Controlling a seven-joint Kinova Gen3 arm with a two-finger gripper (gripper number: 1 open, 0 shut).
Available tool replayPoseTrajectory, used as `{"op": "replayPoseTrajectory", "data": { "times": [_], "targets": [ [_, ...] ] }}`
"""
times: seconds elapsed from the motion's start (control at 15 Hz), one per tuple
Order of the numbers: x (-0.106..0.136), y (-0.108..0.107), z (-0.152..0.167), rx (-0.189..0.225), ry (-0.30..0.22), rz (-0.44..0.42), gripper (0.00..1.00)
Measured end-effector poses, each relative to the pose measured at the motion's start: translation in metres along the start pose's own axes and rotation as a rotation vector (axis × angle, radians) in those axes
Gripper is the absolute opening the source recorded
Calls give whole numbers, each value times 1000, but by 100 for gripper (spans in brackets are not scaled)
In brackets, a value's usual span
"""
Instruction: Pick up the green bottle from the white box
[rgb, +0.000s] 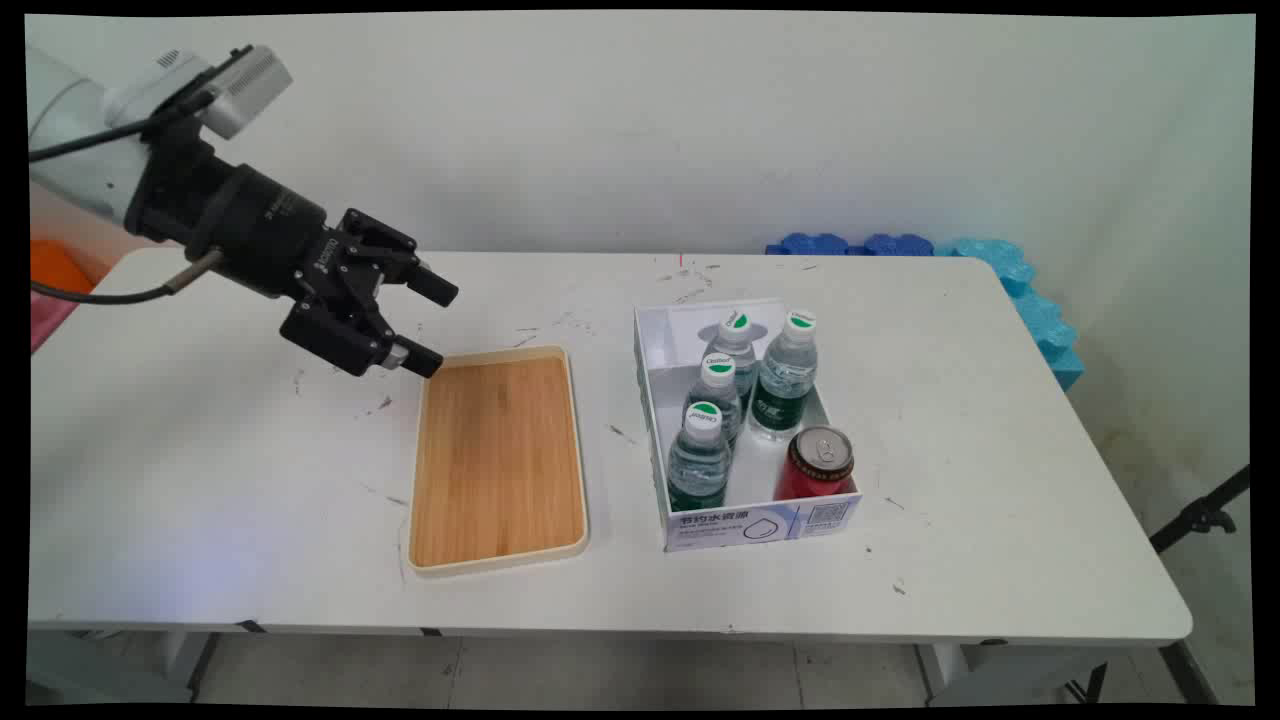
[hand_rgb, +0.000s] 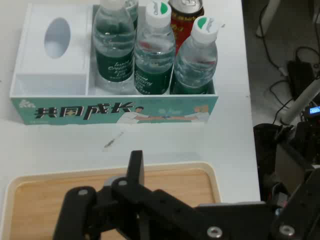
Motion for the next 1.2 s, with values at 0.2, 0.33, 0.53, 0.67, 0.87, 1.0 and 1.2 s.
{"op": "replayPoseTrajectory", "data": {
  "times": [0.2, 0.33, 0.53, 0.67, 0.87, 1.0, 1.2],
  "targets": [
    [11, 7, 6, 20, -17, -20, 100],
    [19, 16, 17, 31, -28, -39, 100],
    [28, 31, 43, 56, -49, -64, 100],
    [31, 39, 64, 75, -63, -76, 100],
    [33, 49, 97, 100, -79, -89, 100],
    [34, 53, 117, 116, -84, -95, 100],
    [35, 57, 143, 143, -81, -107, 100]
  ]
}}
